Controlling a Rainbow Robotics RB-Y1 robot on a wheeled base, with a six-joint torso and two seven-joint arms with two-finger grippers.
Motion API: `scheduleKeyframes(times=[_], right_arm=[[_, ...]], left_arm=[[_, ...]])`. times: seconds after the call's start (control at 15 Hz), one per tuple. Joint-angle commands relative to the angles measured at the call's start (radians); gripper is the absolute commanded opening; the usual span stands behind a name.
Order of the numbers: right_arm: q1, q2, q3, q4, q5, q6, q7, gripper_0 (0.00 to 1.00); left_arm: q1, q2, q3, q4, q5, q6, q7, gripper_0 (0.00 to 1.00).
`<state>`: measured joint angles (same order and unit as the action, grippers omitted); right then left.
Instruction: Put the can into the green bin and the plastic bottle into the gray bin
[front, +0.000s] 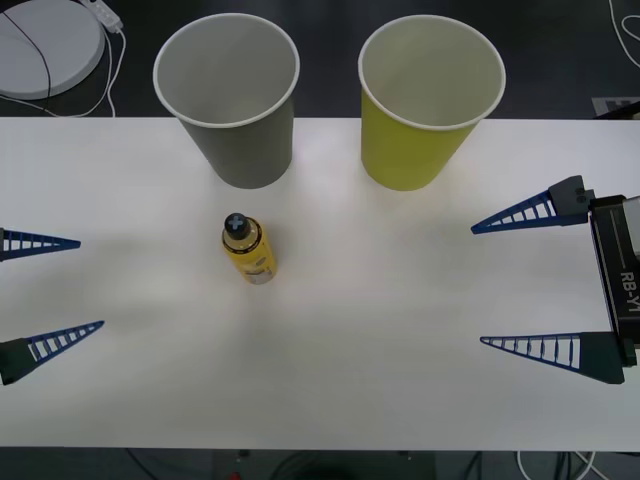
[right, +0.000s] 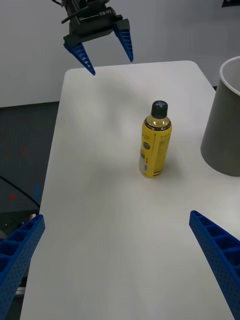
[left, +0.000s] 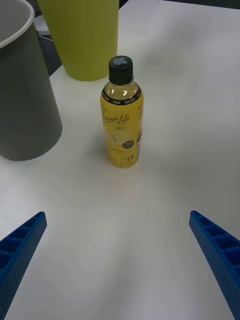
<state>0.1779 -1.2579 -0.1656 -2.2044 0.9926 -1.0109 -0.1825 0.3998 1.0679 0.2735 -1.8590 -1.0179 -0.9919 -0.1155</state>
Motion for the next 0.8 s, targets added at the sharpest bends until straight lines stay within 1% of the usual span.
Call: scheduleKeyframes(times=[0.07,0.27,0.4,0.6,0.8], right_arm=[[0.000,0.000,0.000,0.000,0.000,0.000,0.000,1.00],[0.000,0.000,0.000,0.000,0.000,0.000,0.000,1.00],[0.000,0.000,0.000,0.000,0.000,0.000,0.000,1.00],[0.000,0.000,0.000,0.000,0.000,0.000,0.000,1.00],[0.000,0.000,0.000,0.000,0.000,0.000,0.000,1.00]], left_arm=[[-0.001,-0.017,-0.040,0.000,-0.002,0.042,-0.006,1.00],[-0.016,-0.028,-0.111,0.000,-0.002,0.101,-0.018,1.00],[-0.032,-0.054,-0.145,0.000,-0.010,0.137,-0.026,1.00],[-0.069,-0.108,-0.197,0.001,-0.065,0.196,-0.024,1.00],[-0.098,-0.152,-0.247,0.001,-0.099,0.236,-0.024,1.00]])
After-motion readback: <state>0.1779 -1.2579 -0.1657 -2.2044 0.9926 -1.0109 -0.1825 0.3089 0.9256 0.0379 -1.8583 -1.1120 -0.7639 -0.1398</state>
